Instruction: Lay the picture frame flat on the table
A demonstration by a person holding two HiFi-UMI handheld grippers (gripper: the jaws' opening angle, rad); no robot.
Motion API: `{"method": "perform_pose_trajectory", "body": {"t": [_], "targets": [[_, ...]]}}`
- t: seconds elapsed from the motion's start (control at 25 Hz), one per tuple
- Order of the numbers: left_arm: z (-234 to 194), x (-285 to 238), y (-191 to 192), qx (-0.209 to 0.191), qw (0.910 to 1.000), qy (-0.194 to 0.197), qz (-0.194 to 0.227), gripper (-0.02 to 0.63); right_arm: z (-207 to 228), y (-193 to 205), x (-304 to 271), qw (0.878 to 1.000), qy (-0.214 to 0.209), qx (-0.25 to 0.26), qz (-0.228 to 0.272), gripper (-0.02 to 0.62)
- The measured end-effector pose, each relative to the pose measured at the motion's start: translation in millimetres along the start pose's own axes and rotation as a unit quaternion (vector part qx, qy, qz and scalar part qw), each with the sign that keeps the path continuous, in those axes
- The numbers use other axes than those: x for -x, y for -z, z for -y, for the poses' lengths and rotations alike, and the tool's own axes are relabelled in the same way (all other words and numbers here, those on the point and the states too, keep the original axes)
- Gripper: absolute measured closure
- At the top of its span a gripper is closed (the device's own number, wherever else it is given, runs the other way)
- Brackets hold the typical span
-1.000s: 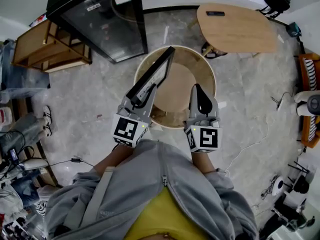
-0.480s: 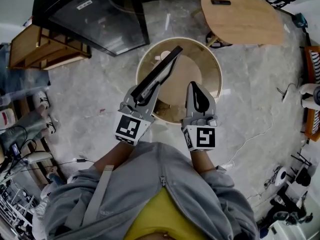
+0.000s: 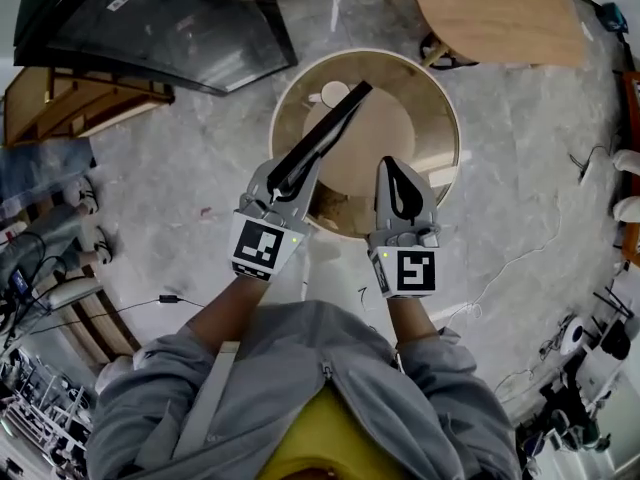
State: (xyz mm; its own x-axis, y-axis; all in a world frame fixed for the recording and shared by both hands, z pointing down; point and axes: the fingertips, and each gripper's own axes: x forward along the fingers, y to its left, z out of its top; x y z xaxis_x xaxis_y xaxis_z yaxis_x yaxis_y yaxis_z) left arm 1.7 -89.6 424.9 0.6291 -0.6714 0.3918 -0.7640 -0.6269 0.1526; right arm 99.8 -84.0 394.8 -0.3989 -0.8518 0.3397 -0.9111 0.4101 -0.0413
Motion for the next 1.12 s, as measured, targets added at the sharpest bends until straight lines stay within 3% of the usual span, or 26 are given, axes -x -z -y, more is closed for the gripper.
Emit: {"method": "perform_pose_trajectory", "body": {"t": [0.64,0.88,1.12], "targets": [[6,-48,120,0.034,0.9971,0.045,-0.051,0.598,11,115,-39,0.999,-0.016,-0.030,-0.020,0.594],[5,-62,160,0.078,0.9910,0.086,-0.067,0.598,1,166,-50,0.996,-0.039,-0.054,-0.054,0.594],[17,-66,182,0.107,0.9787,0.162,-0.067,0.598,1,204,-53,0.989,-0.077,-0.090,-0.088,0.472]]}}
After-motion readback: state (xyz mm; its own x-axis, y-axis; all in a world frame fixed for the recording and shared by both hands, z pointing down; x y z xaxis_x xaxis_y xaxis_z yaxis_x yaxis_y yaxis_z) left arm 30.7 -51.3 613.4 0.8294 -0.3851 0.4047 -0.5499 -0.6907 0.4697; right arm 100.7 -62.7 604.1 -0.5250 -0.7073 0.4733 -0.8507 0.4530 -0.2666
